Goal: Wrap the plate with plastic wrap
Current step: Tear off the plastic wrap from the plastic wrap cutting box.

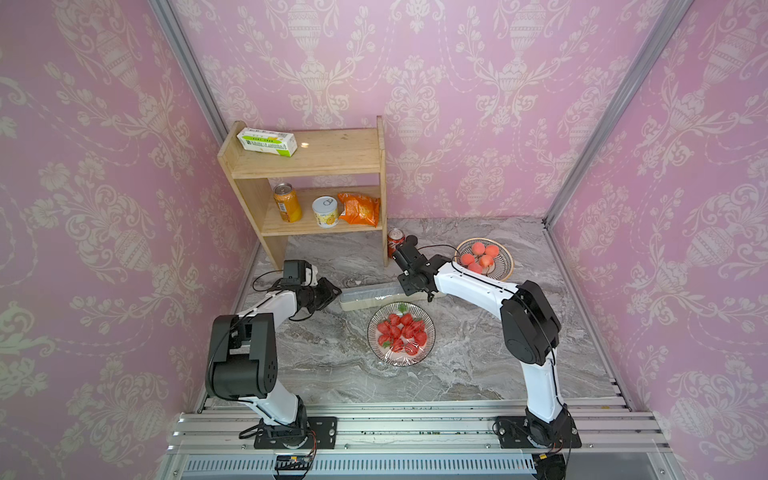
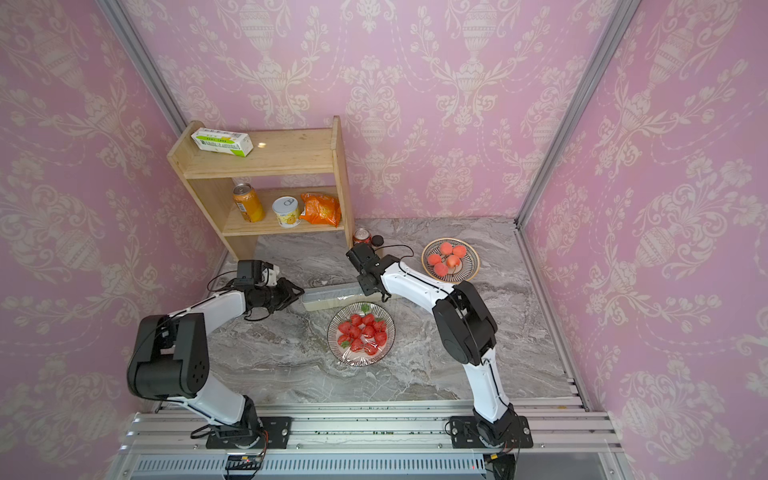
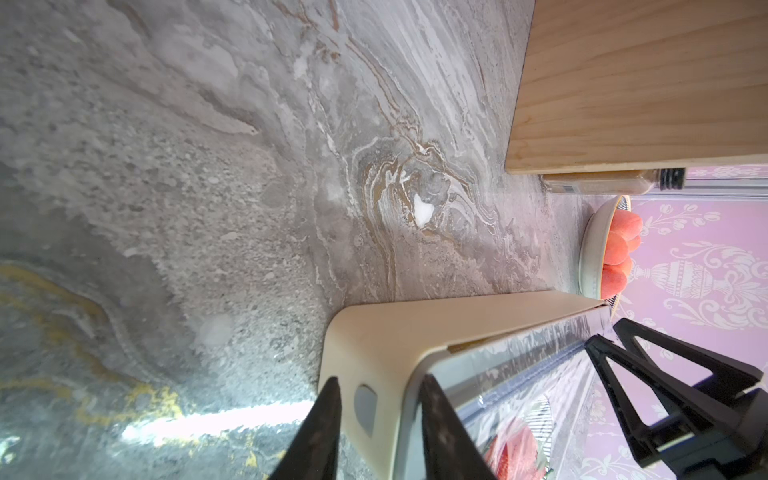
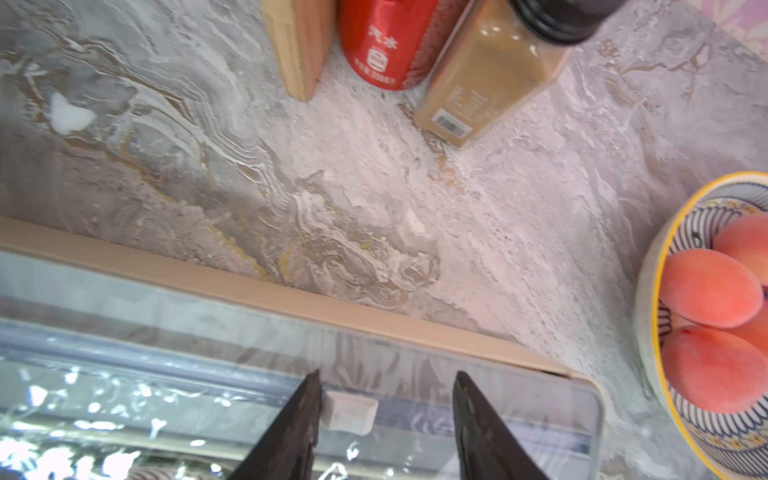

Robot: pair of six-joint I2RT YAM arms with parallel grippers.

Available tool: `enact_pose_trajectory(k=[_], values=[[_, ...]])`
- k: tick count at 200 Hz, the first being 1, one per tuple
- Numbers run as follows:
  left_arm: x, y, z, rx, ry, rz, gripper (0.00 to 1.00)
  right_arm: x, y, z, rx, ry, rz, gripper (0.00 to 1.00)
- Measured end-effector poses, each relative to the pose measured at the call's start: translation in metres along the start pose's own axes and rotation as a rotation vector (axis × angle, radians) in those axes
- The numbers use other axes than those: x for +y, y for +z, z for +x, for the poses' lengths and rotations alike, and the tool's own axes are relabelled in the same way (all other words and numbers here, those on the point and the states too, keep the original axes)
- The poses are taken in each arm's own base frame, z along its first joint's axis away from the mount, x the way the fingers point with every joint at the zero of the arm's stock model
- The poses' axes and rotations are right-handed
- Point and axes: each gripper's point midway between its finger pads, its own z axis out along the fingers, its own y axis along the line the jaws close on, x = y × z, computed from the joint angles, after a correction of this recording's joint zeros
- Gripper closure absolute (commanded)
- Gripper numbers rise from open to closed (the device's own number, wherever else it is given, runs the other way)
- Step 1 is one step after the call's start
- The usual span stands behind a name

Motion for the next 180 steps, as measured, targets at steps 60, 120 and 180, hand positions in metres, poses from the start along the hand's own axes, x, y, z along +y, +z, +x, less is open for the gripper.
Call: enact_pose_trajectory(k=[60, 120, 180], values=[[0.0, 0.0, 0.0, 0.0, 0.0, -0.001, 0.67, -0.063, 0.002, 0.022, 0.036, 0.044, 0.132, 0.45], [-0.001, 0.0, 0.001, 0.002, 0.008, 0.0, 0.66, -0.092, 0.005, 0.029, 0.061, 0.129, 0.151, 0.41], [0.01, -0.007, 0.005, 0.01, 0.014, -0.075, 0.24, -0.114, -0.018, 0.039, 0.058, 0.245, 0.07, 0.15]])
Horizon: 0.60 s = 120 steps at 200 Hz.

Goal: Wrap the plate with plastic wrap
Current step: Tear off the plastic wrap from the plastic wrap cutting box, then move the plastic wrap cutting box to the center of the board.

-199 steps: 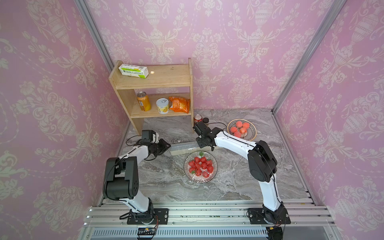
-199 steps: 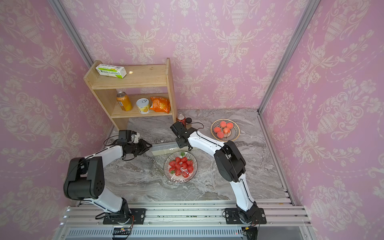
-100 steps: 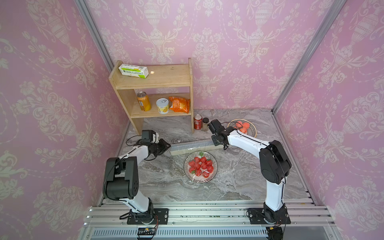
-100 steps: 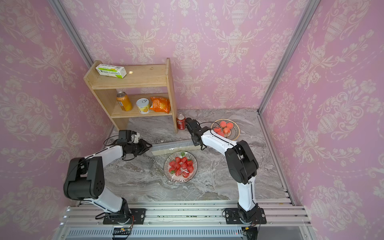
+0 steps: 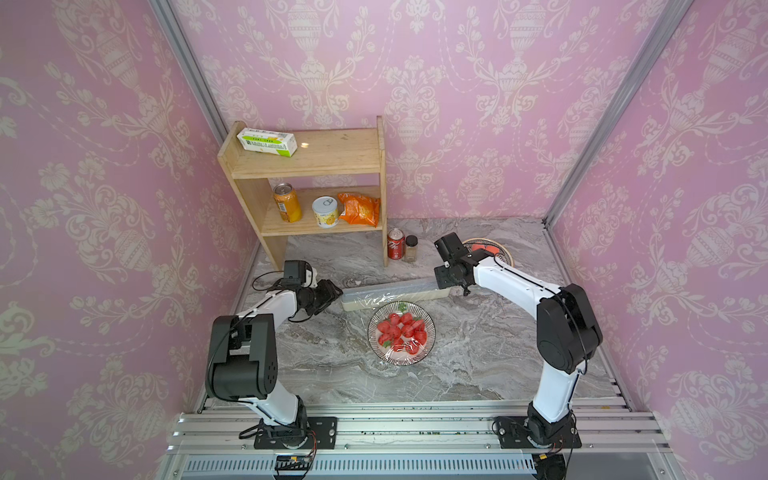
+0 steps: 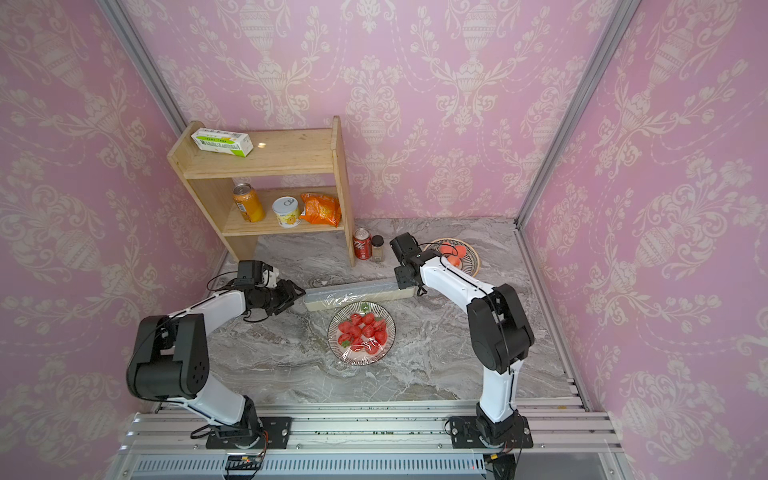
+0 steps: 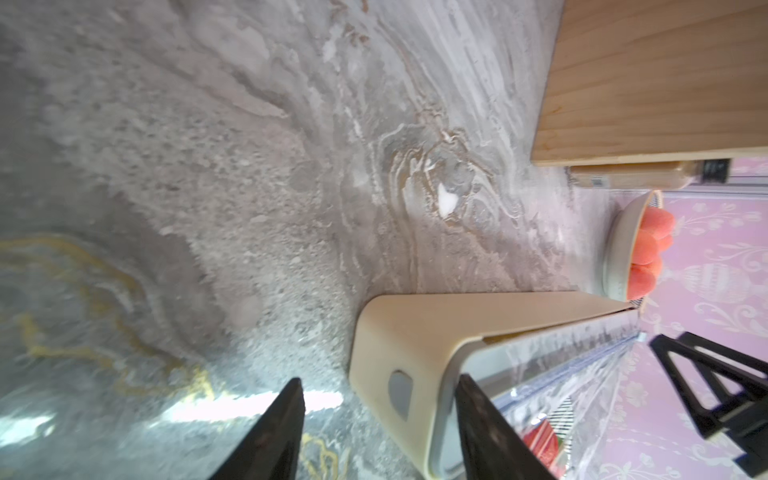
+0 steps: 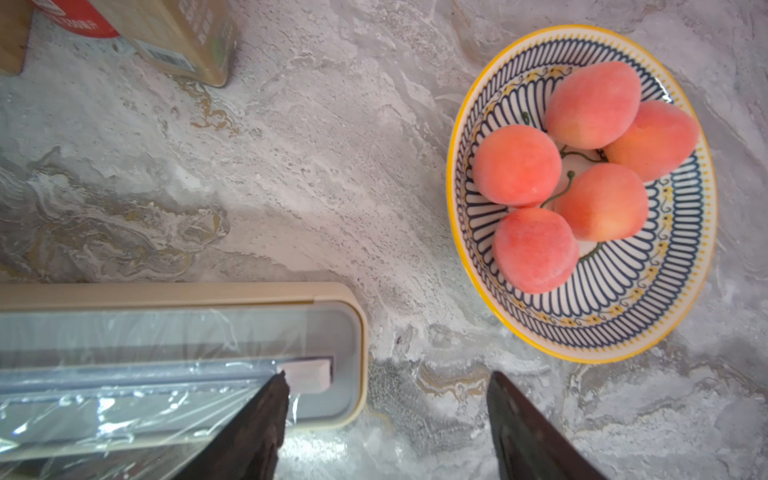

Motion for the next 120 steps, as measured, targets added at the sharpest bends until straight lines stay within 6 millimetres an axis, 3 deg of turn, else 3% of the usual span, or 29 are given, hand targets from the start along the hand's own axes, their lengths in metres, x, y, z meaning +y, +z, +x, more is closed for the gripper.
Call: enact_pose_trajectory(k=[34, 49, 67, 94, 120], values=[[-0.007, -0.038, -0.002, -0.064, 0.034, -0.034, 0.09, -0.012, -0.036, 0.002, -0.052, 0.106, -0.129, 0.03], [-0.022, -0.06, -0.002, -0.114, 0.062, 0.004, 0.05, -0.002, -0.045, 0.019, -0.05, 0.141, -0.227, 0.0], [-0.036, -0.076, 0.01, -0.136, 0.071, 0.081, 0.01, 0.017, -0.04, 0.051, 0.004, 0.184, -0.347, 0.0], [-0.029, -0.061, 0.05, -0.047, -0.021, 0.158, 0.01, 0.047, -0.022, 0.096, 0.124, 0.279, -0.495, 0.0], [-0.025, -0.033, 0.084, 0.076, -0.084, 0.166, 0.01, 0.07, -0.017, 0.106, 0.171, 0.343, -0.591, 0.0]])
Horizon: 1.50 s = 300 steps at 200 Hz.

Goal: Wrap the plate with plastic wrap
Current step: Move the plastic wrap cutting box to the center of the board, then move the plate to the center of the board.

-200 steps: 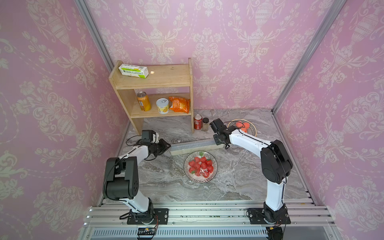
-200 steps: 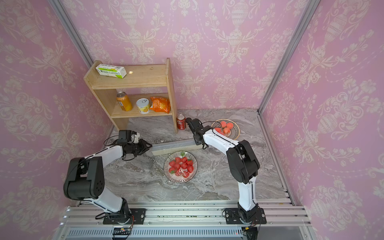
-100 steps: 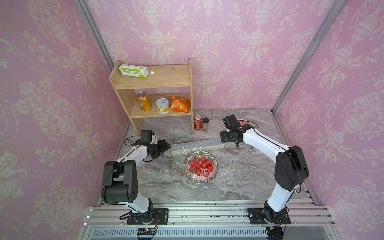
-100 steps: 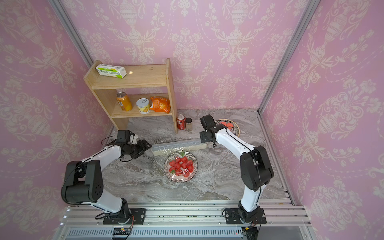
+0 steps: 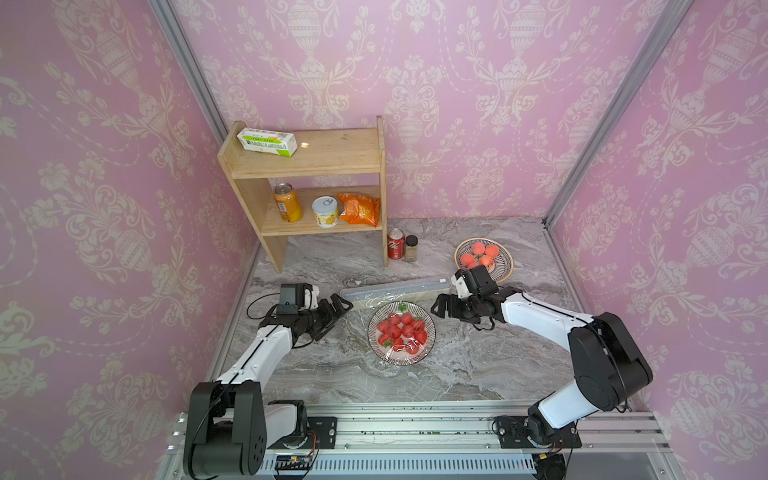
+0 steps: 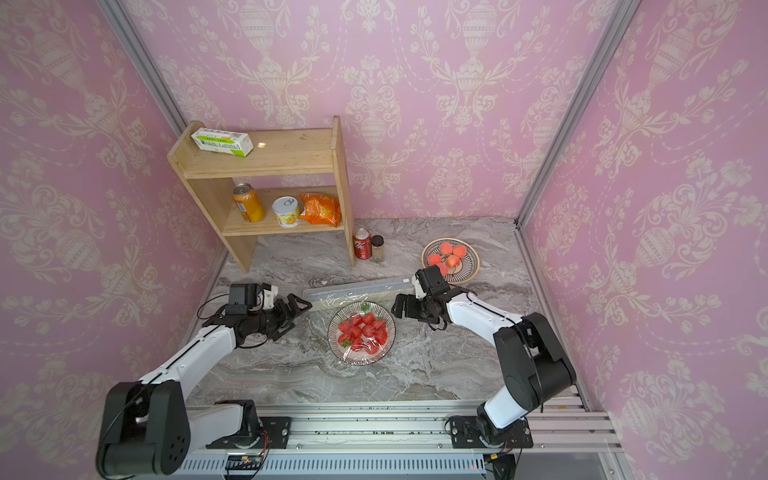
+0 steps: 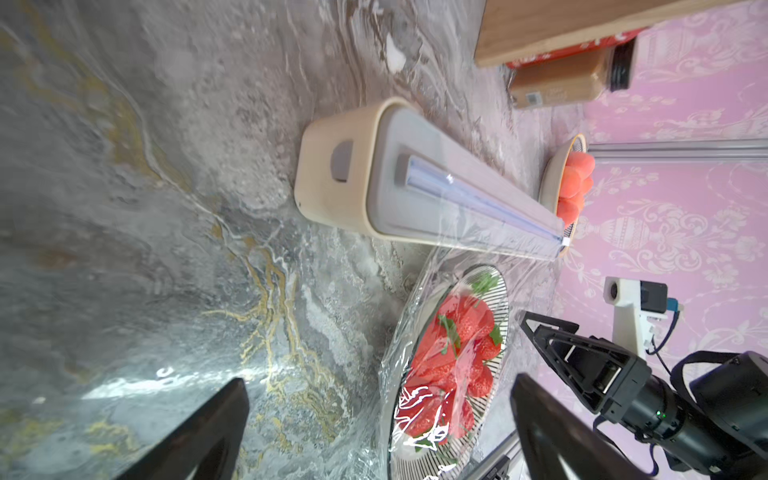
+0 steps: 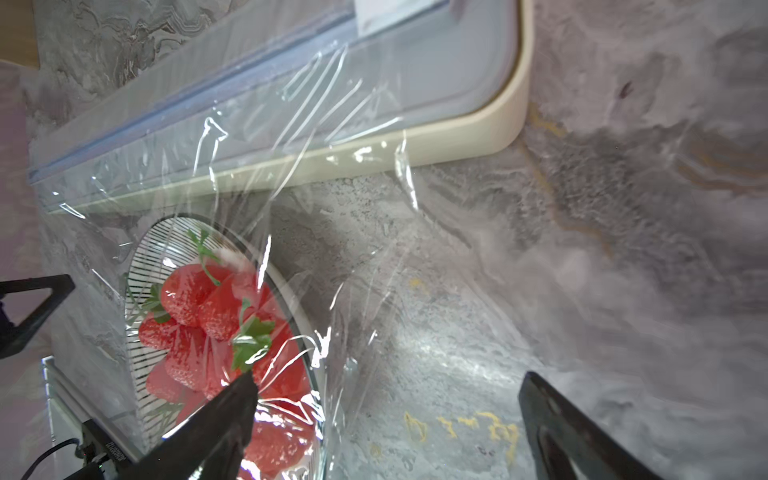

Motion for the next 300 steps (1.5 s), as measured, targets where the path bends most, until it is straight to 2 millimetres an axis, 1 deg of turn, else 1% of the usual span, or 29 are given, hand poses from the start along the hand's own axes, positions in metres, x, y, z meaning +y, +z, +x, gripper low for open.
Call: enact_pose_trajectory(k=[10, 27, 55, 78, 104, 129, 142, 166, 186, 197, 204, 218, 231, 245, 265, 281, 300], values=[[-0.003, 0.01, 0.003, 0.026, -0.006, 0.016, 0.01, 0.008, 0.004, -0.002, 0.0, 0.012, -0.042, 0.0], [-0.007, 0.026, 0.0, 0.043, -0.022, 0.047, 0.01, 0.021, 0.011, -0.007, -0.009, 0.027, -0.107, 0.0], [-0.008, 0.044, -0.013, 0.041, -0.049, 0.062, 0.01, 0.026, 0.021, -0.012, -0.009, 0.041, -0.143, 0.0], [-0.022, 0.05, -0.034, 0.014, -0.026, 0.091, 0.01, 0.031, 0.031, -0.024, -0.009, 0.039, -0.152, 0.0], [-0.038, 0.056, -0.056, -0.009, -0.005, 0.115, 0.01, 0.04, 0.035, -0.054, -0.049, 0.027, -0.171, 0.0], [-0.045, 0.061, -0.068, -0.023, 0.015, 0.118, 0.01, 0.044, 0.034, -0.075, -0.081, 0.007, -0.173, 0.0], [-0.044, 0.06, -0.07, -0.029, 0.026, 0.107, 0.01, 0.042, 0.031, -0.077, -0.087, -0.005, -0.161, 0.0], [-0.036, 0.056, -0.068, -0.033, 0.046, 0.057, 0.01, 0.032, 0.021, -0.07, -0.077, -0.022, -0.121, 0.0], [-0.038, 0.042, -0.067, -0.055, 0.08, 0.032, 0.01, 0.024, 0.003, -0.061, -0.072, -0.042, -0.088, 0.0], [-0.045, 0.03, -0.066, -0.074, 0.11, 0.04, 0.01, 0.023, -0.009, -0.059, -0.078, -0.06, -0.081, 0.0], [-0.054, 0.022, -0.066, -0.09, 0.139, 0.057, 0.01, 0.025, -0.017, -0.06, -0.088, -0.074, -0.085, 0.01], [-0.073, 0.008, -0.064, -0.115, 0.187, 0.103, 0.01, 0.034, -0.029, -0.058, -0.105, -0.095, -0.127, 0.01], [-0.092, -0.001, -0.058, -0.124, 0.235, 0.163, 0.01, 0.045, -0.035, -0.054, -0.112, -0.113, -0.185, 0.0], [-0.11, -0.001, -0.046, -0.11, 0.277, 0.23, 0.01, 0.056, -0.032, -0.049, -0.107, -0.13, -0.237, 0.0], [-0.127, 0.012, -0.025, -0.054, 0.308, 0.304, 0.01, 0.075, -0.018, -0.041, -0.08, -0.149, -0.298, 0.0], [-0.133, 0.03, -0.014, -0.01, 0.316, 0.33, 0.01, 0.085, -0.001, -0.034, -0.056, -0.154, -0.326, 0.01], [-0.133, 0.047, -0.006, 0.022, 0.315, 0.338, 0.01, 0.087, 0.016, -0.027, -0.031, -0.143, -0.331, 0.0]])
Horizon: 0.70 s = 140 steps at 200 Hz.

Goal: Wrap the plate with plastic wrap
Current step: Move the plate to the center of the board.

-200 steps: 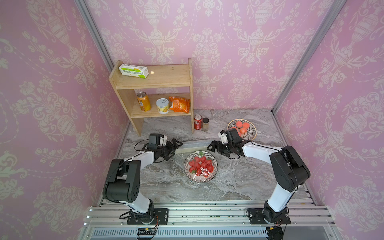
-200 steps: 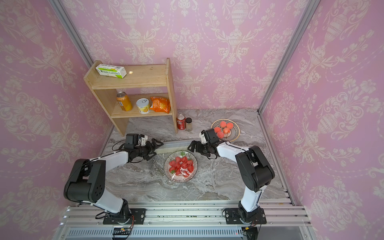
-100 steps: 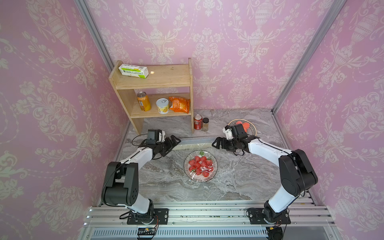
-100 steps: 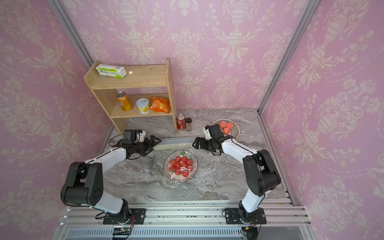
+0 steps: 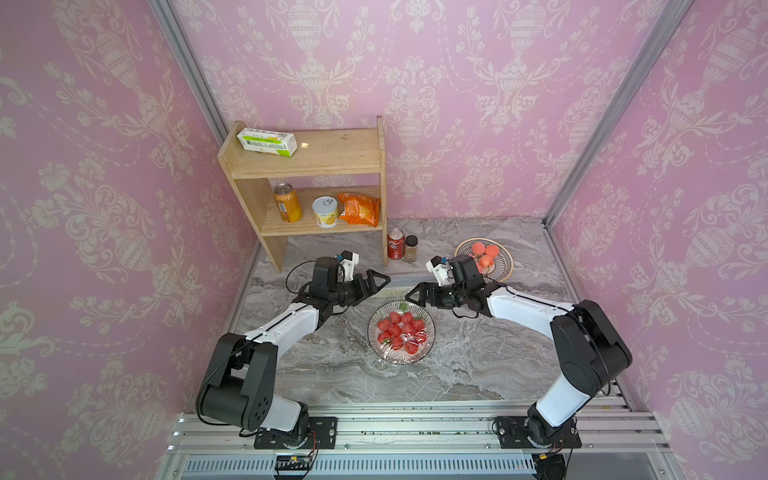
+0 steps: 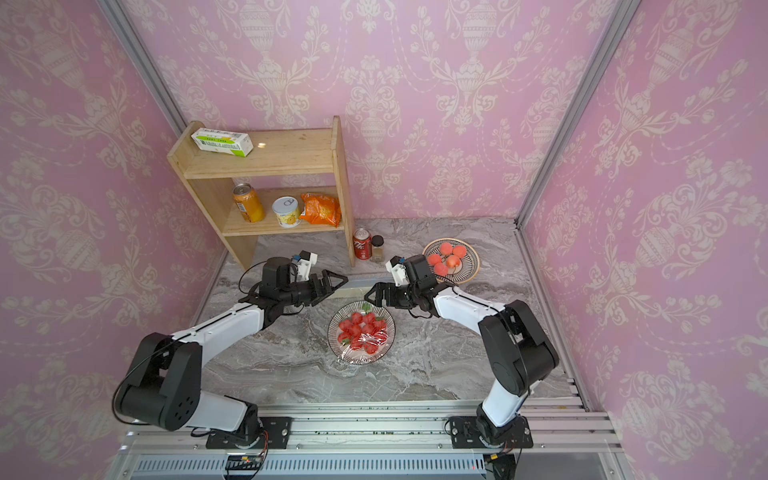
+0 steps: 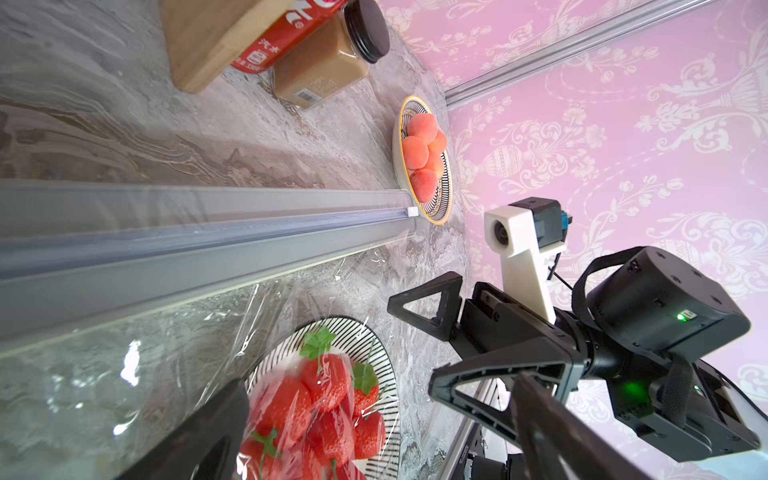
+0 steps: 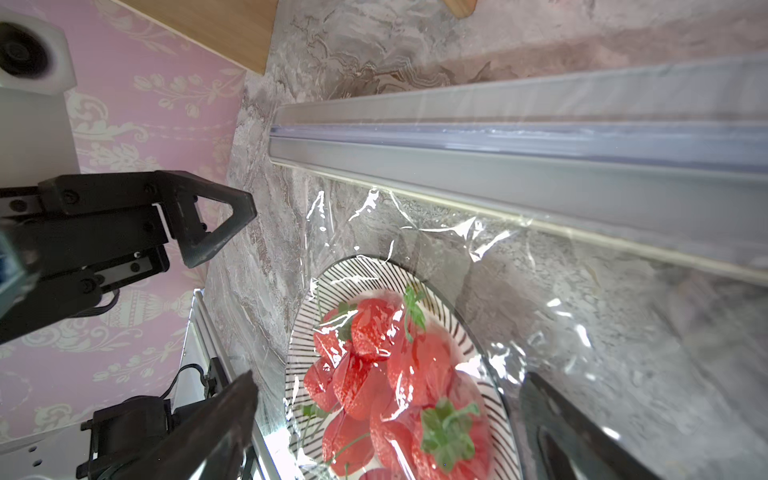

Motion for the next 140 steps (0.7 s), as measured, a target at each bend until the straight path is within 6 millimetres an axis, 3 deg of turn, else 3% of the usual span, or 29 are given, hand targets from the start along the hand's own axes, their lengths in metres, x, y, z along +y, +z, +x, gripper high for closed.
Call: enact_pose_trajectory(k=[52, 111, 140], values=[[0.015, 0.013, 0.004, 0.014, -0.012, -0.009, 0.01, -0.012, 0.015, 0.0, 0.009, 0.012, 0.013, 0.0], [0.052, 0.014, 0.042, 0.087, -0.053, -0.076, 0.01, -0.015, 0.017, 0.003, 0.017, 0.023, 0.018, 0.0], [0.058, 0.013, 0.05, 0.102, -0.066, -0.085, 0.01, -0.02, 0.02, 0.018, 0.043, 0.06, 0.019, 0.0]])
